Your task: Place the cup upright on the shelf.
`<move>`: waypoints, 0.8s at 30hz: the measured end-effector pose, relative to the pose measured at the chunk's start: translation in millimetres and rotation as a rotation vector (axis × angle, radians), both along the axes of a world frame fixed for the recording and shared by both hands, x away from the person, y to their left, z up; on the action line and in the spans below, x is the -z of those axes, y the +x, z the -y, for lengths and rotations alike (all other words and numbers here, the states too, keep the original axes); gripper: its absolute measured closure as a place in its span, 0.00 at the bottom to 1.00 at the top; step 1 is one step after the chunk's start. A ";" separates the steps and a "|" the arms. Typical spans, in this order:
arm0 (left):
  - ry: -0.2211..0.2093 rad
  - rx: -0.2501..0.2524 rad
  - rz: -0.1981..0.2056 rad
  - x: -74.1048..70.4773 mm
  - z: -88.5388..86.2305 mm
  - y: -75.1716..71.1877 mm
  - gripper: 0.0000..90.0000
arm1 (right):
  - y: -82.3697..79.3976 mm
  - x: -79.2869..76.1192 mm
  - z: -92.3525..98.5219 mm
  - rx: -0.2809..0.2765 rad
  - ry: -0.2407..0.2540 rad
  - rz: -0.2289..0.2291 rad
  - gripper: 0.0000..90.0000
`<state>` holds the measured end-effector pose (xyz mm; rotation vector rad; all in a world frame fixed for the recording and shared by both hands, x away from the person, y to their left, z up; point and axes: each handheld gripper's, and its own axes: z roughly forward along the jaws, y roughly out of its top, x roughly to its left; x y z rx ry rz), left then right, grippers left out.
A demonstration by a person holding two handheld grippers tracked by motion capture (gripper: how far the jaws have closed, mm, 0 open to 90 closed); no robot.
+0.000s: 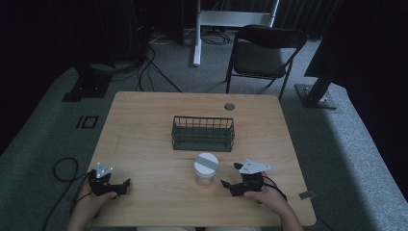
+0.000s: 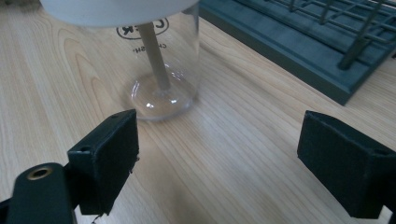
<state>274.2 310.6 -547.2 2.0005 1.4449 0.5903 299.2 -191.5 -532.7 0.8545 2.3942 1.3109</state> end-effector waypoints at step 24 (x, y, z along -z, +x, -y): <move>-0.001 0.000 0.001 0.1 0.0 0.0 0.02 | -1.8 -2.1 -45.0 -0.098 0.092 0.032 0.14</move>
